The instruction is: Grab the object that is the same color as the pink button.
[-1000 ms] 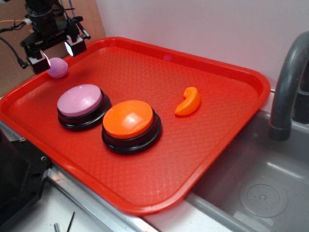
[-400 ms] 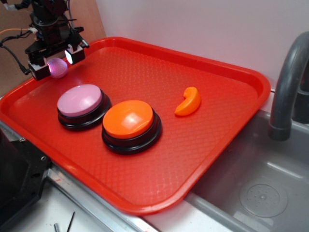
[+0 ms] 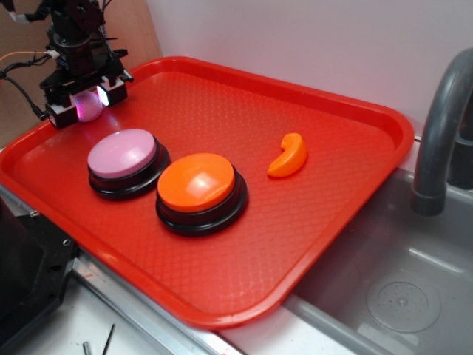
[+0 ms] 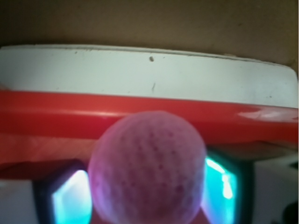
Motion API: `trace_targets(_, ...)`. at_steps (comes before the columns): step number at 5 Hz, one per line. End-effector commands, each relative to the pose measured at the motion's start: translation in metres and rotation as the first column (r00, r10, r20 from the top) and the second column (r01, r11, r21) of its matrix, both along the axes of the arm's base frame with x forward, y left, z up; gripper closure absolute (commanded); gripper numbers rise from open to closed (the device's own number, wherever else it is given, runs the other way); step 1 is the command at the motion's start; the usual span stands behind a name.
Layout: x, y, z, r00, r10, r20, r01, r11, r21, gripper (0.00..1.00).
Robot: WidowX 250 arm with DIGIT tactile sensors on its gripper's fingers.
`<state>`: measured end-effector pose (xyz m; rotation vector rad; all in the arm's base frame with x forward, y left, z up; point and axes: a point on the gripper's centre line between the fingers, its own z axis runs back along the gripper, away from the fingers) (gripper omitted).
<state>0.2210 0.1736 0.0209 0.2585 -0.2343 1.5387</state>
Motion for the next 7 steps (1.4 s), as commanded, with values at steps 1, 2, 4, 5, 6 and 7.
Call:
trace_targets(1, 0.003, -0.005, 0.025, 0.990, -0.115, 0.082, 0.119, 0.992, -0.042, 1.00)
trace_targets(2, 0.005, -0.017, 0.047, 0.970, -0.207, 0.127, 0.220, 0.970, -0.103, 1.00)
trace_targets(4, 0.017, -0.083, 0.108, 0.772, -0.618, 0.150, 0.629, 0.708, -0.321, 1.00)
trace_targets(5, 0.012, -0.109, 0.132, 0.596, -0.790, 0.147, 0.783, 0.531, -0.324, 1.00)
trace_targets(6, 0.001, -0.134, 0.160, 0.399, -0.904, 0.152, 0.895, 0.347, -0.281, 1.00)
trace_targets(7, -0.013, -0.151, 0.184, 0.269, -0.947, 0.177, 0.941, 0.218, -0.260, 1.00)
